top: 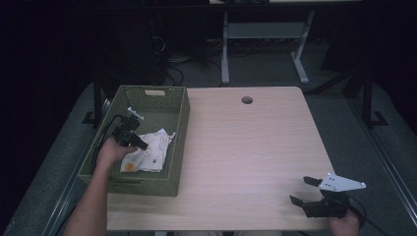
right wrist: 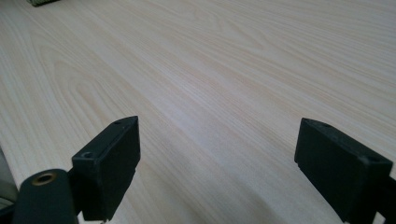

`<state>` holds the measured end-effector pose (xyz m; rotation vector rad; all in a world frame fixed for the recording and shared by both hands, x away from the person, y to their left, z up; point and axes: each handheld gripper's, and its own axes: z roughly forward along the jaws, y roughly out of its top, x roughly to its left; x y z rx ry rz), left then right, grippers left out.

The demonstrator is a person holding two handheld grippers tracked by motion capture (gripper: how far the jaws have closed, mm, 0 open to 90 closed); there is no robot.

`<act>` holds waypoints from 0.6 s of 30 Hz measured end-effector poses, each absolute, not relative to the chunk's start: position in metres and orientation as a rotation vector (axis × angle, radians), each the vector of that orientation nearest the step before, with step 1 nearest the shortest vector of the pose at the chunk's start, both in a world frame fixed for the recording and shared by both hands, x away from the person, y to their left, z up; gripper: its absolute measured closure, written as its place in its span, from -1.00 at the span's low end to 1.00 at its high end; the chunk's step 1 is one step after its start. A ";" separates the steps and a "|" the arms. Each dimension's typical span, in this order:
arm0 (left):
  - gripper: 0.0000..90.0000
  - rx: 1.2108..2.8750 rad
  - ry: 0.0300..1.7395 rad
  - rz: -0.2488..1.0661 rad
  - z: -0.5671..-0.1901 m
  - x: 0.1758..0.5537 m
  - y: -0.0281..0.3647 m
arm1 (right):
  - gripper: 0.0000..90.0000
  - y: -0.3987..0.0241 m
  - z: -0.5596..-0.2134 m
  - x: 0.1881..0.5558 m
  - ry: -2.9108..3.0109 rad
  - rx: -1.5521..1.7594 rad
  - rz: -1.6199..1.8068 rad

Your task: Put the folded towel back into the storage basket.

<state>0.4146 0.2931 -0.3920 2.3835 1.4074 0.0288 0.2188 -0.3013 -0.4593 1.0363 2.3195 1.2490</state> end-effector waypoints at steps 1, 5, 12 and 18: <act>0.91 2.379 1.409 0.038 -0.390 0.413 0.294 | -0.70 -0.301 -0.459 0.219 2.323 1.034 1.247; 0.78 2.364 1.391 0.046 -0.383 0.406 0.296 | -0.70 -0.302 -0.459 0.219 2.320 1.030 1.249; 0.65 2.266 1.350 0.032 -0.373 0.391 0.300 | -0.70 -0.306 -0.458 0.218 2.293 1.053 1.256; 0.58 2.181 1.297 -0.002 -0.372 0.381 0.306 | -0.70 -0.307 -0.459 0.217 2.282 1.070 1.260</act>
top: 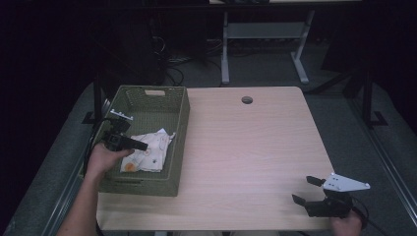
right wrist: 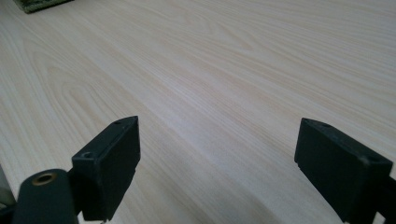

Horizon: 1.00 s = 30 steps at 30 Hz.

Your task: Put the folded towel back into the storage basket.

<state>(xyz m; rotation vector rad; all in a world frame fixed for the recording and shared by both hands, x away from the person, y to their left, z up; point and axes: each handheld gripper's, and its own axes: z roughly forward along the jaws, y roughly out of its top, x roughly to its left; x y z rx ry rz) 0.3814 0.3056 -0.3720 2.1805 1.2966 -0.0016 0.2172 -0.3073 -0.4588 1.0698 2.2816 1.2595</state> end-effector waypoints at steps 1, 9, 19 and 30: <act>0.57 2.158 1.283 -0.006 -0.371 0.380 0.307 | -0.70 -0.308 -0.459 0.217 2.282 1.073 1.259; 0.43 2.049 1.221 -0.034 -0.363 0.369 0.308 | -0.70 -0.308 -0.459 0.218 2.273 1.081 1.266; 0.05 1.919 1.225 -0.052 -0.360 0.357 0.312 | -0.70 -0.306 -0.458 0.217 2.269 1.076 1.271; -0.02 1.859 1.151 -0.030 -0.354 0.336 0.302 | -0.70 -0.305 -0.456 0.216 2.265 1.062 1.275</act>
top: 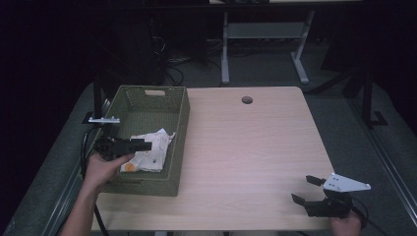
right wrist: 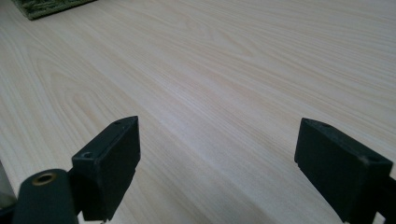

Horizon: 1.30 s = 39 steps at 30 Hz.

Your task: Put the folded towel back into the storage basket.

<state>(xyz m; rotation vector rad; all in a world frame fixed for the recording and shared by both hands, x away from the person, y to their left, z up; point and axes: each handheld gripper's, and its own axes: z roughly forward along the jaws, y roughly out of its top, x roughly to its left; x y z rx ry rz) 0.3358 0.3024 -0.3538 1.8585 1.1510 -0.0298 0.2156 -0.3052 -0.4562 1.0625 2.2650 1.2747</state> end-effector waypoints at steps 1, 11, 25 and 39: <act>-0.05 1.857 1.145 -0.029 -0.353 0.334 0.301 | -0.70 -0.305 -0.456 0.216 2.264 1.058 1.272; -0.08 1.794 1.094 -0.018 -0.349 0.319 0.297 | -0.70 -0.308 -0.454 0.214 2.246 1.063 1.284; -0.09 1.788 0.991 -0.016 -0.339 0.309 0.265 | -0.70 -0.309 -0.453 0.213 2.237 1.060 1.291; -0.10 1.823 0.905 -0.028 -0.334 0.304 0.222 | -0.70 -0.311 -0.452 0.213 2.227 1.065 1.303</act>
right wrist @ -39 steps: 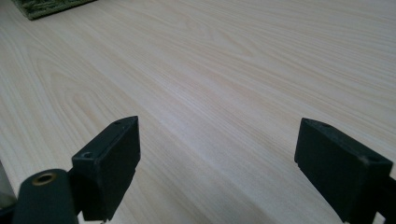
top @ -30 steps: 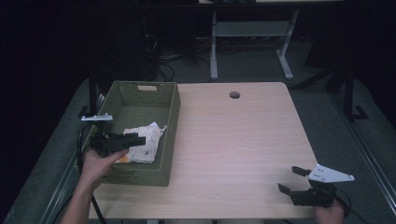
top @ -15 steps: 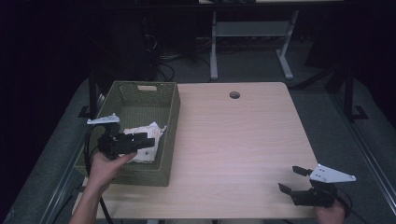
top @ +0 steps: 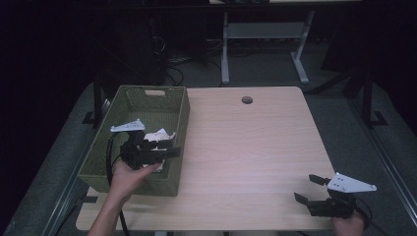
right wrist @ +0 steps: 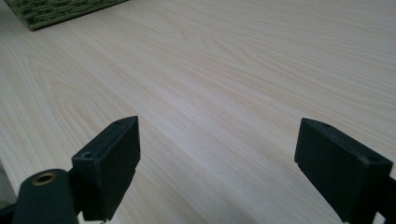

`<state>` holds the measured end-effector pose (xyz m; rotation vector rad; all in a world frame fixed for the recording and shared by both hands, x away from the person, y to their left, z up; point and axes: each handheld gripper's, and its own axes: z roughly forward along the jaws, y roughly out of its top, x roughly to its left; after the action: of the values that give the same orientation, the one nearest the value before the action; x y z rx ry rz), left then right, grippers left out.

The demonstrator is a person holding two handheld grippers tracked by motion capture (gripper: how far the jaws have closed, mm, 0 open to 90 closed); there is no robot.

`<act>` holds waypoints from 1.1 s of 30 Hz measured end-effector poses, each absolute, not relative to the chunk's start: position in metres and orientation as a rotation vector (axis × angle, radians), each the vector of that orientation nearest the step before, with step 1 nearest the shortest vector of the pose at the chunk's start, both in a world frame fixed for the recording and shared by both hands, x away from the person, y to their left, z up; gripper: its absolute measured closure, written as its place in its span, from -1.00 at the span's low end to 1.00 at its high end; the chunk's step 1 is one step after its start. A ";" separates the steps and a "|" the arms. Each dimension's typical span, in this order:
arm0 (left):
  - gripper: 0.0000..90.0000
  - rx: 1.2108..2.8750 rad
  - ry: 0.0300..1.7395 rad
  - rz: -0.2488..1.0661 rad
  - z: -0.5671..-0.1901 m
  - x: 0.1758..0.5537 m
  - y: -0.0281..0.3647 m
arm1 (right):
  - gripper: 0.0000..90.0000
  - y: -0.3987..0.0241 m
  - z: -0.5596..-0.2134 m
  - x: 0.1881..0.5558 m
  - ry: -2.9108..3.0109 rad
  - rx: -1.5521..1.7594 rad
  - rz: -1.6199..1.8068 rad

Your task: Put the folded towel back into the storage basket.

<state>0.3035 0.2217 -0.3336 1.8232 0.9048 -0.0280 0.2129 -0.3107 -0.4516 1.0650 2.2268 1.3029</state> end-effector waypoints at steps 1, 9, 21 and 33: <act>-0.10 1.820 0.902 -0.031 -0.334 0.303 0.219 | -0.70 -0.311 -0.452 0.213 2.226 1.064 1.304; -0.10 1.838 0.841 -0.036 -0.329 0.295 0.191 | -0.70 -0.310 -0.451 0.213 2.230 1.058 1.299; -0.10 1.836 0.775 -0.075 -0.329 0.289 0.148 | -0.70 -0.311 -0.451 0.212 2.219 1.058 1.309; -0.13 1.887 0.720 -0.069 -0.345 0.277 0.096 | -0.70 -0.312 -0.450 0.212 2.223 1.056 1.307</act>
<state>0.2766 0.0957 -0.3454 1.8870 0.7203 -0.0692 0.2121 -0.3124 -0.4504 1.0557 2.2227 1.3069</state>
